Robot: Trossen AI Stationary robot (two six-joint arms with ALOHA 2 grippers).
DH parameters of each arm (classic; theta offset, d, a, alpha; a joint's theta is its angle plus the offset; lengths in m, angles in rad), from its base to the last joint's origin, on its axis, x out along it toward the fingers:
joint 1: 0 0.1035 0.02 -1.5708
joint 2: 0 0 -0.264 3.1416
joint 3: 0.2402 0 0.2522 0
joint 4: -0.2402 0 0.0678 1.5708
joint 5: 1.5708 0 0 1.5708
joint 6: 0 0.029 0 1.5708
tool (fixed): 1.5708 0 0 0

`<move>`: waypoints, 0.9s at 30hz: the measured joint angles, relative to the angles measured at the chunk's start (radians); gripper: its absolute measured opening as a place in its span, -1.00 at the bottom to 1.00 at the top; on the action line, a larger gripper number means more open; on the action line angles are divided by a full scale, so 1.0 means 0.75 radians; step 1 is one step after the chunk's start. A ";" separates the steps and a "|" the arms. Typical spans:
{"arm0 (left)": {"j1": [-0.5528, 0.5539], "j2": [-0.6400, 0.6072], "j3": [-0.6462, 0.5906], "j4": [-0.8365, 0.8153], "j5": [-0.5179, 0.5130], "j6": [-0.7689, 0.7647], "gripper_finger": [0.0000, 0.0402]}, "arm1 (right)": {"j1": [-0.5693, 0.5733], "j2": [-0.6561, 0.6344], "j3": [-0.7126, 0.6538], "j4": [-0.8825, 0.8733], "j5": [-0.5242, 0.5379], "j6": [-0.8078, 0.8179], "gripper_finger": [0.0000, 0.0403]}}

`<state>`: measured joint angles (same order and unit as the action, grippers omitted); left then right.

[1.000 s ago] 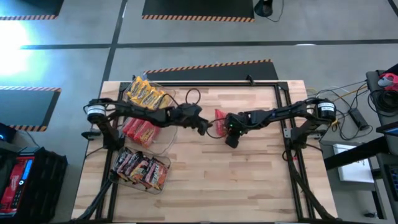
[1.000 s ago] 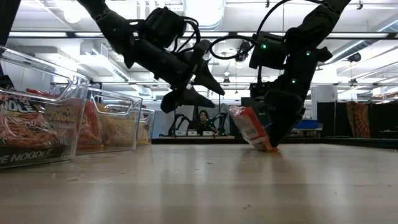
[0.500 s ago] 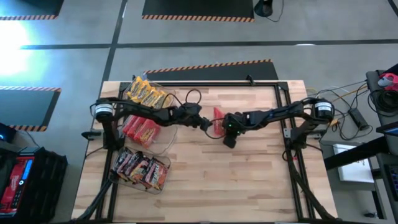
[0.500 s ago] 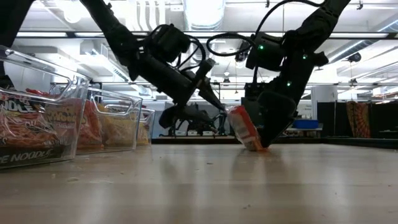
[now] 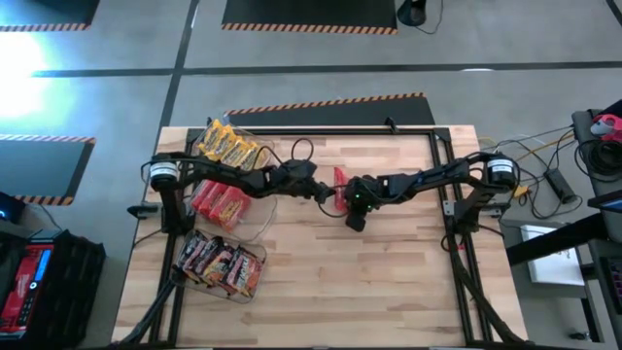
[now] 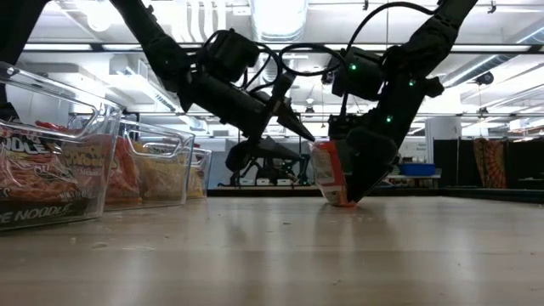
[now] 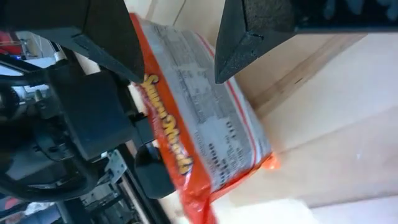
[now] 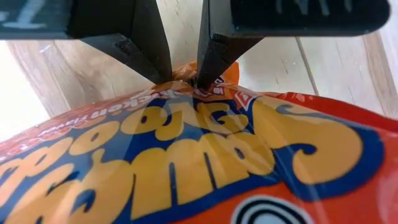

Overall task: Sort Maruchan noodles
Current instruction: Put the orange noodles pack into the middle transparent bin

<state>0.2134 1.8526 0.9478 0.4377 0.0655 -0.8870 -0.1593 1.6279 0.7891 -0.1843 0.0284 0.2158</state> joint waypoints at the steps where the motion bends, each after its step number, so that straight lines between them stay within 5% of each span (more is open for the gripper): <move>1: 0.000 0.000 0.000 0.010 0.000 0.011 -0.11 | 0.000 0.000 0.000 0.005 0.000 -0.001 -0.66; 27: -0.004 0.010 0.077 -0.110 -0.033 0.051 -0.11 | 0.000 -0.026 -0.002 0.123 -0.003 -0.026 -0.66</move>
<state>0.2104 1.8603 1.0054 0.3553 0.0410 -0.8488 -0.1593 1.6081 0.7879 -0.0917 0.0264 0.1967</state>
